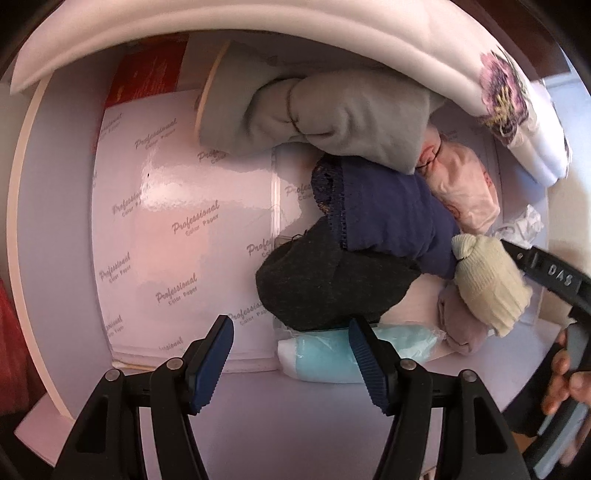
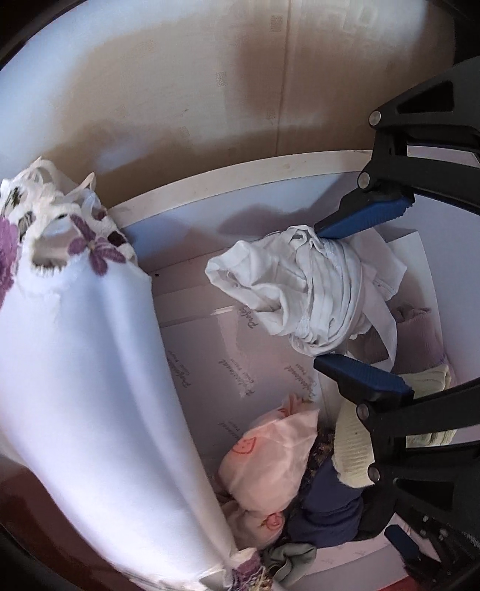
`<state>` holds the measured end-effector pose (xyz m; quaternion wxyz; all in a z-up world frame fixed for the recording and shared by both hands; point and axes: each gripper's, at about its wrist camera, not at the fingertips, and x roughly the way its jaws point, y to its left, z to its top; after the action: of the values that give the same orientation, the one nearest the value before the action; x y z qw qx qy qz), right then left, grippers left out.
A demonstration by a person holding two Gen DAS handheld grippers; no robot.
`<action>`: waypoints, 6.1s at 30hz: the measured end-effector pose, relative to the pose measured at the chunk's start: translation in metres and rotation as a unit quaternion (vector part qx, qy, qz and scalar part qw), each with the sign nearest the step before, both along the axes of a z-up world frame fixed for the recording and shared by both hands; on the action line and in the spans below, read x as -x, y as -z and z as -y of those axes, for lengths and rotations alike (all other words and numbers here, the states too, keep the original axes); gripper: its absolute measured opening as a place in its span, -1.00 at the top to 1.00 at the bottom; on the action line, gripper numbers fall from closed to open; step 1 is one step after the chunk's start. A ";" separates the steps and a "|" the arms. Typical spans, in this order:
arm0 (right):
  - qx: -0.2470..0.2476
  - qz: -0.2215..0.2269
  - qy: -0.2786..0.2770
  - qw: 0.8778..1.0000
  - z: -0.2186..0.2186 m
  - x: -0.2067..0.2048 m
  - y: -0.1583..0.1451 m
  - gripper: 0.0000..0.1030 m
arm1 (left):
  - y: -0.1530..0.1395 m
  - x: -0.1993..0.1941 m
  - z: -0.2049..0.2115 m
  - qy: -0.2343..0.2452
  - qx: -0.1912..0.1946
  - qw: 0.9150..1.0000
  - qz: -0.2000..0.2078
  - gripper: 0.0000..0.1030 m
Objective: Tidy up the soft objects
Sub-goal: 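Grasp the white cloth bundle in the drawer with the right tool, then carry the white cloth bundle into the gold tray and open the right tool, then return the right tool to the drawer while the left tool reaches toward the grey stocking bundle, then grasp the grey knotted stocking bundle with the left tool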
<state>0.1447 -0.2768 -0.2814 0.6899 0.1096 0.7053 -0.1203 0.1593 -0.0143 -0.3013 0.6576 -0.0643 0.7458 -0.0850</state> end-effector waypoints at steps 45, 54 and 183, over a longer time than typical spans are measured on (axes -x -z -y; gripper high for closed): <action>0.009 0.052 -0.068 0.996 -0.067 0.041 -0.058 -0.11 | 0.007 0.007 0.000 0.044 -0.045 0.998 0.020 0.28; -0.023 0.106 -0.091 0.990 -0.081 0.058 -0.106 -0.11 | 0.012 0.007 -0.005 0.034 -0.043 0.998 0.014 0.28; -0.222 0.097 -0.200 0.949 -0.173 -0.011 -0.053 -0.24 | 0.015 0.012 -0.108 -0.201 0.025 0.979 0.029 0.26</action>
<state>0.1552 -0.1036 -0.2283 0.7230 0.1278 0.6514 0.1915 0.1472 0.0933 -0.3158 0.6809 -0.2267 0.6958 0.0281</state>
